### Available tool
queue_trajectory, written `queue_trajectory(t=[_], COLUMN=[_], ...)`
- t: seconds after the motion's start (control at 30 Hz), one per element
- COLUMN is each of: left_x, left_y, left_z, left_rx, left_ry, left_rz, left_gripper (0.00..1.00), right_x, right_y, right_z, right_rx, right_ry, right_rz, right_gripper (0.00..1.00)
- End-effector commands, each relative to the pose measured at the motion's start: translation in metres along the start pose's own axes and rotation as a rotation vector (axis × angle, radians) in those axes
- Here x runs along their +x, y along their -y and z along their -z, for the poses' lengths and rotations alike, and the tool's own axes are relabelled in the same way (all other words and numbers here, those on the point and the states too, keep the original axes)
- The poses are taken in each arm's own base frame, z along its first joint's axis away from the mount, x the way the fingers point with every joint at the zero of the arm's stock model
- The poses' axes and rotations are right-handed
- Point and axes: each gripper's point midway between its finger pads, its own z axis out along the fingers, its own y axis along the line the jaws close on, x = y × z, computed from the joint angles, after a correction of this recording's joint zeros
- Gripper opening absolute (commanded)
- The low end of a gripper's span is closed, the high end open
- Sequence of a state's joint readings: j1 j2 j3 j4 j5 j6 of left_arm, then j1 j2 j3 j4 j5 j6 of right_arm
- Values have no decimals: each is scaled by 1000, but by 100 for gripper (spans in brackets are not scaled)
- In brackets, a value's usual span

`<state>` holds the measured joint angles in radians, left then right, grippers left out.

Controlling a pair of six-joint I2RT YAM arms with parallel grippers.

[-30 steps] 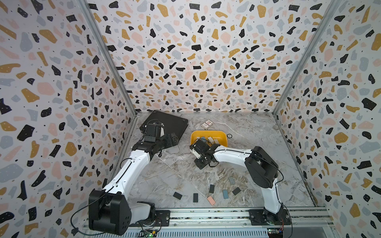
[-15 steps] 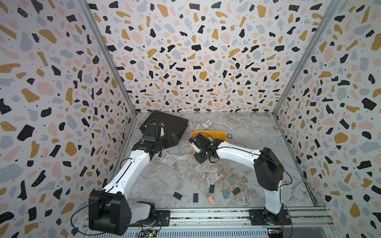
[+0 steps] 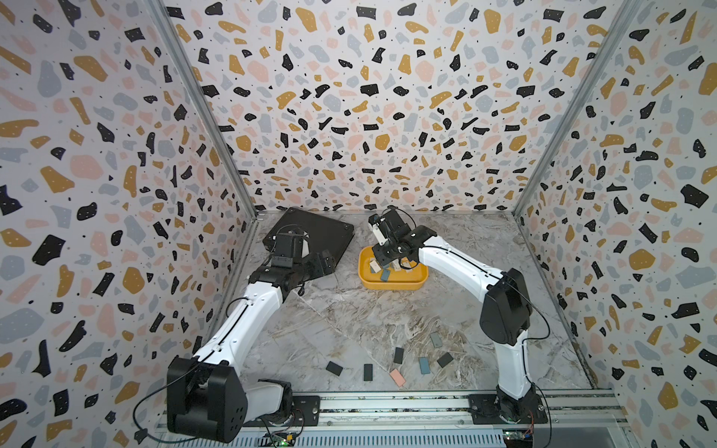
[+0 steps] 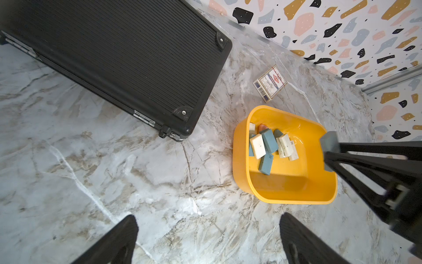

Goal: Put the eraser in the storage box
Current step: Place the eraser in the storage box.

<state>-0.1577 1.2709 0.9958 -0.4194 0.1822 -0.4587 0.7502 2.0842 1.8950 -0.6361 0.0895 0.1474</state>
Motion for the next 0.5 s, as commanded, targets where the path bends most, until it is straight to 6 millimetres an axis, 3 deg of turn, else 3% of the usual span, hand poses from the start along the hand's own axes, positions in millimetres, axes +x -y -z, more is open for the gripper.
queue_trajectory(t=[0.0,0.2,0.47], left_x=[-14,-13,-13], left_y=[5,4,3], left_z=[2,0,-3], left_rx=[16,9,5], left_ry=[29,23,15], left_rz=[-5,-6,-8], left_gripper=[97,97,97], right_x=[2,4,8], right_y=[-5,2,18], right_z=[-8,-30,-41], right_rx=[-7,28,53], right_ry=[-41,-62,-79], right_rz=[25,29,6], right_gripper=[20,20,20])
